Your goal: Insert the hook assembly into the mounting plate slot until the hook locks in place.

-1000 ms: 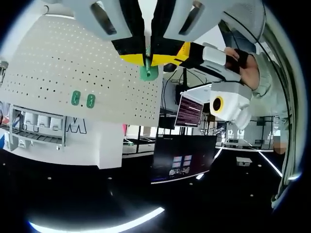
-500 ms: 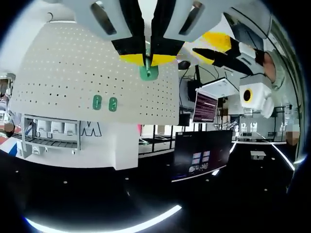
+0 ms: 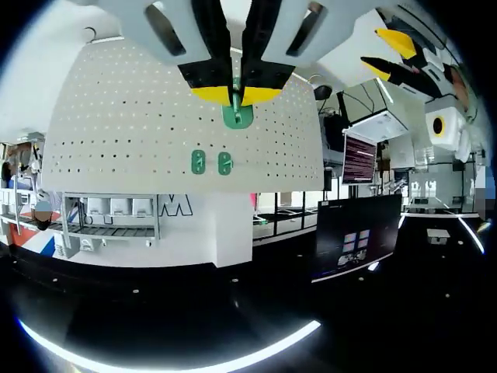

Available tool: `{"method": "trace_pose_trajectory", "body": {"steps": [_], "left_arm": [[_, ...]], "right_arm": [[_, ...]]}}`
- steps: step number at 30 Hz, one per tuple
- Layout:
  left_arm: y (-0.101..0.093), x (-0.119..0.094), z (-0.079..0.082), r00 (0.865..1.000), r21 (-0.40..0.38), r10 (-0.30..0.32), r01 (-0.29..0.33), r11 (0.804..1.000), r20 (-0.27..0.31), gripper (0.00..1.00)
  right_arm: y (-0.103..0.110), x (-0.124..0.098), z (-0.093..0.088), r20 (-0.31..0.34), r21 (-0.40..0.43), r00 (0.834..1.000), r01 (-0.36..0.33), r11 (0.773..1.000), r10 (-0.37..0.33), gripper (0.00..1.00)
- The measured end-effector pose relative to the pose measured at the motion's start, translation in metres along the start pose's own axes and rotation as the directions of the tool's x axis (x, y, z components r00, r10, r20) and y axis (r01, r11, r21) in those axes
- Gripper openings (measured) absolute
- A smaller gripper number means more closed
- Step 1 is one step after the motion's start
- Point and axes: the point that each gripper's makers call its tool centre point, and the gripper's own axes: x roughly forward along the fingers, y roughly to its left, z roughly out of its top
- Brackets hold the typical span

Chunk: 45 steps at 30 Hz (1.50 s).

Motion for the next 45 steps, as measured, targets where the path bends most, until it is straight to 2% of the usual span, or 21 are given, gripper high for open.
{"method": "trace_pose_trajectory", "body": {"steps": [8,12,27,31,45], "left_arm": [[0.0,-0.004,-0.008,1.0,-0.006,-0.001,0.001,1.0,-0.021,0.42],[0.001,-0.005,-0.008,1.0,-0.01,0.003,-0.003,1.0,-0.023,0.42],[0.005,-0.002,-0.014,0.999,-0.008,-0.003,0.003,1.0,-0.044,0.42],[0.007,0.0,-0.016,0.999,-0.015,-0.004,0.003,1.0,-0.049,0.41],[0.018,0.006,-0.02,0.999,-0.043,0.002,-0.004,0.999,-0.054,0.41]], "right_arm": [[-0.028,0.013,0.009,0.044,0.026,0.995,0.087,0.996,-0.088,0.0],[-0.04,0.02,0.015,0.078,0.023,0.987,0.136,0.99,-0.137,0.0],[-0.075,0.056,0.04,0.151,0.083,0.961,0.223,0.971,-0.233,0.0],[-0.081,0.066,0.047,0.173,0.072,0.952,0.242,0.967,-0.251,0.0],[-0.088,0.106,0.038,0.173,0.083,0.946,0.264,0.961,-0.275,0.0]]}}
